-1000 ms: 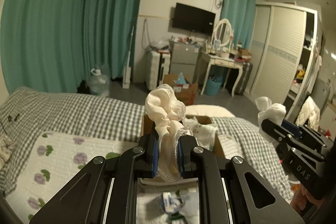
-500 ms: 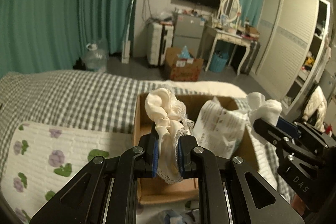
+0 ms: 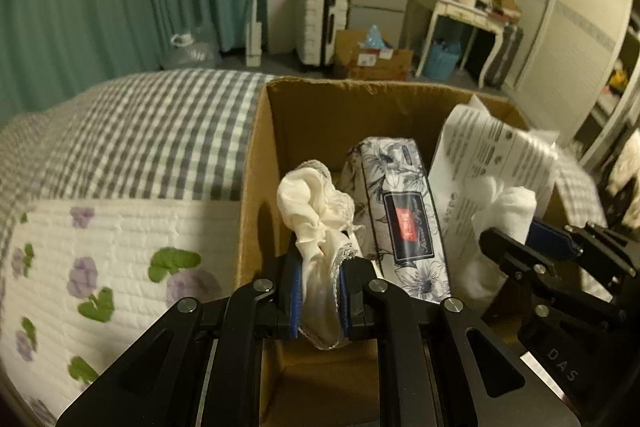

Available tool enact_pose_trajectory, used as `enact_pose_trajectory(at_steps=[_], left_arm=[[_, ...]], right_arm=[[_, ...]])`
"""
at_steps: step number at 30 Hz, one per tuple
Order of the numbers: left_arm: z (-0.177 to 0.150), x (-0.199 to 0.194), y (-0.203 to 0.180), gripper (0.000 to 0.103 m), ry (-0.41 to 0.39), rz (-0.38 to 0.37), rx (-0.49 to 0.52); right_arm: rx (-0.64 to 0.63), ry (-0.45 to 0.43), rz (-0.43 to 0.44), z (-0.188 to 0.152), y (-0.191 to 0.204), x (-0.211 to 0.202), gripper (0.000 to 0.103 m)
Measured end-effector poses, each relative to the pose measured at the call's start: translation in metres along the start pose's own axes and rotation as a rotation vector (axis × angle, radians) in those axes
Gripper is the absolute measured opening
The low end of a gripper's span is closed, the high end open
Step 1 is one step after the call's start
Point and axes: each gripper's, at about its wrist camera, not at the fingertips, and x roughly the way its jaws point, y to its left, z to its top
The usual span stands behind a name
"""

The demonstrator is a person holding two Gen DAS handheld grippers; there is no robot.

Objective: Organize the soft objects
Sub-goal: 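Release the lace cloth and sock into the box and withdraw both tools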

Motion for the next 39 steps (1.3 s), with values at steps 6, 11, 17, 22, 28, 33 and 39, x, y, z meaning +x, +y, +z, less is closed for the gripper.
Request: enact_pose_trajectory(at_steps=[6,11,17,22,28,33,39], left_arm=[[-0.003,0.003,-0.01,0.021,0.006,0.045,0.043],[0.001,0.003,-0.001,0.021,0.027,-0.005,0.01],[0.012,-0.015,0.002,0.047,0.026,-0.061,-0.02],[0.021,-0.044,0.002,0.076,-0.051,-0.019,-0.012],[0.027,-0.088,0.009,0.082,-0.141,-0.02,-0.034],[0.026,-0.118,0.008,0.082,-0.175,-0.013,-0.031],[0.02,-0.16,0.009,0.083,-0.226,-0.012,-0.038]], right_arm=[[-0.03,0.028,-0.05,-0.001,0.002,0.009,0.035],[-0.014,0.014,-0.018,0.0,-0.001,0.002,0.053],[-0.054,-0.049,-0.063,0.006,0.008,-0.025,0.065],[-0.031,-0.109,-0.09,0.012,0.002,-0.056,0.073],[0.018,-0.184,-0.105,0.016,-0.007,-0.103,0.078],[0.033,-0.239,-0.096,0.016,-0.004,-0.141,0.084],[0.059,-0.301,-0.127,0.011,0.0,-0.189,0.095]])
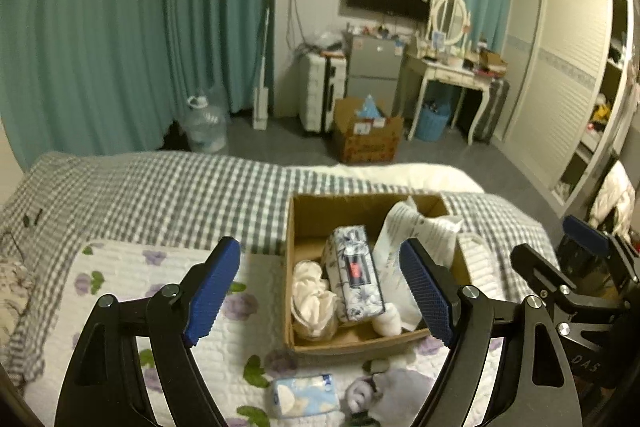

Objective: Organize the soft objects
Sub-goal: 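Release the lace cloth and sock into the box and withdraw both tools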

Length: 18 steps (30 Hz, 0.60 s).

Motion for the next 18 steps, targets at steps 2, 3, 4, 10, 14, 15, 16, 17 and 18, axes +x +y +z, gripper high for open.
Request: enact_pose_trajectory(at_steps=[2,3,4,10,14,15,16,17,18], left_arm=[[0.002,-0.016,-0.001,0.083,-0.026,-0.004,0.002],[0.002,-0.025,0.0,0.083,-0.044,-0.005,0.003],[0.001,-0.031,-0.002,0.083,-0.054,-0.005,0.004],[-0.001,-0.073,-0.003,0.083,-0.114,0.005,0.024],[-0.005,-0.1,0.0,0.084,-0.15,0.012,0.028],[-0.006,-0.105,0.001,0.087,-0.158,0.014,0.028],[-0.008,-0.111,0.002,0.098,-0.165,0.018,0.027],[-0.01,-0.119,0.004,0.103,-0.181,0.026,0.021],[-0.013,-0.126,0.006,0.103,-0.201,0.034,0.016]], right_arm=[[0.016,-0.026,-0.005,0.003,-0.001,-0.015,0.097],[0.025,-0.043,-0.001,0.004,-0.002,-0.024,0.098],[0.032,-0.057,0.001,0.005,-0.003,-0.033,0.103],[0.065,-0.127,0.0,0.009,-0.003,-0.082,0.103],[0.04,-0.164,-0.013,0.007,0.007,-0.115,0.103],[0.034,-0.169,-0.014,0.007,0.008,-0.12,0.103],[0.028,-0.172,-0.015,0.009,0.009,-0.123,0.103],[0.021,-0.174,-0.016,0.006,0.011,-0.13,0.103],[0.01,-0.173,-0.018,0.006,0.014,-0.137,0.103]])
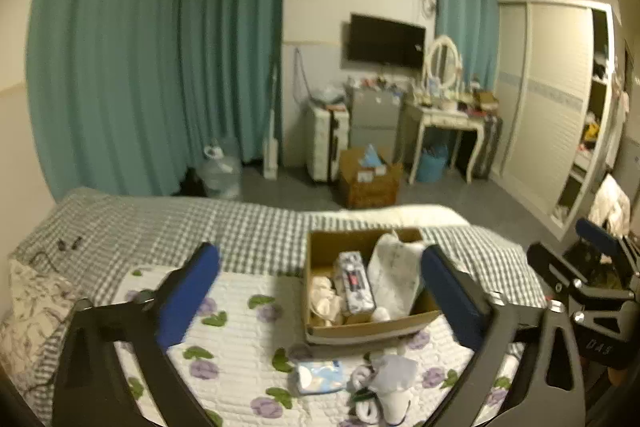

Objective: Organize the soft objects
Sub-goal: 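Release the lace cloth and sock into the box and withdraw both tools, then move both tools down toward the blue tissue packet and white sock on the quilt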

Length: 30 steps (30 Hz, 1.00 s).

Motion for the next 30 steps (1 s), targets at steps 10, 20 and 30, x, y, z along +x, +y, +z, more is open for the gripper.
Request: enact_pose_trajectory(at_steps=[10,20,30], left_arm=[[-0.017,-0.051,0.009,0.103,-0.056,0.02,0.007],[-0.036,-0.069,0.021,0.103,-0.057,0.03,-0.004],[-0.059,-0.057,0.019,0.103,-0.011,0.039,0.028]], right_arm=[[-0.048,-0.016,0.018,-0.011,0.02,-0.055,0.103],[-0.071,-0.013,0.031,-0.033,0.039,-0.082,0.103],[-0.067,0.03,0.042,-0.048,0.041,-0.07,0.103]])
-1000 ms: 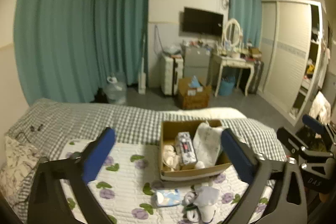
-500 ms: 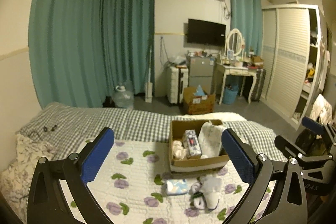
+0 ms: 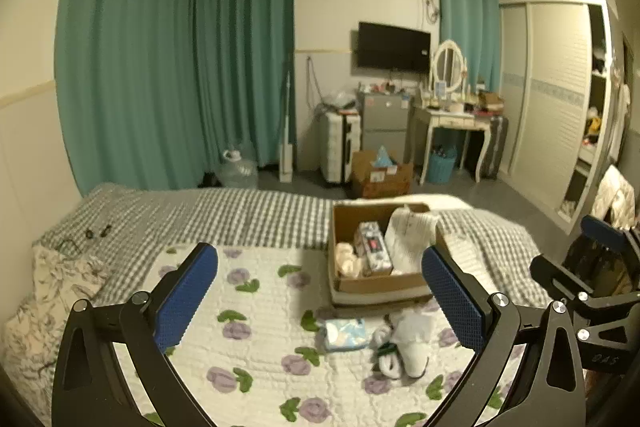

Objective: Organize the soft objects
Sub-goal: 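Move both tools down toward the blue tissue packet and white sock on the quilt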

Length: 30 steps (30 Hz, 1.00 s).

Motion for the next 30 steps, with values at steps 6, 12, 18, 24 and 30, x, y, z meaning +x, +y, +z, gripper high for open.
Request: enact_pose_trajectory(at_steps=[6,12,18,24,30], left_arm=[[-0.012,0.024,0.001,0.103,0.06,-0.013,0.001],[-0.025,0.057,-0.001,0.103,0.139,-0.007,0.011],[-0.04,0.092,-0.004,0.103,0.215,0.001,0.026],[-0.059,0.134,-0.011,0.103,0.305,0.008,0.055],[-0.083,0.174,-0.017,0.103,0.403,-0.003,0.081]], right_arm=[[-0.002,0.062,0.006,-0.014,-0.002,0.024,0.103],[0.001,0.13,0.013,-0.033,-0.005,0.057,0.103],[0.0,0.196,0.02,-0.051,-0.009,0.091,0.103],[0.01,0.295,0.014,-0.075,-0.016,0.133,0.103],[0.006,0.406,0.03,-0.105,-0.014,0.176,0.103]])
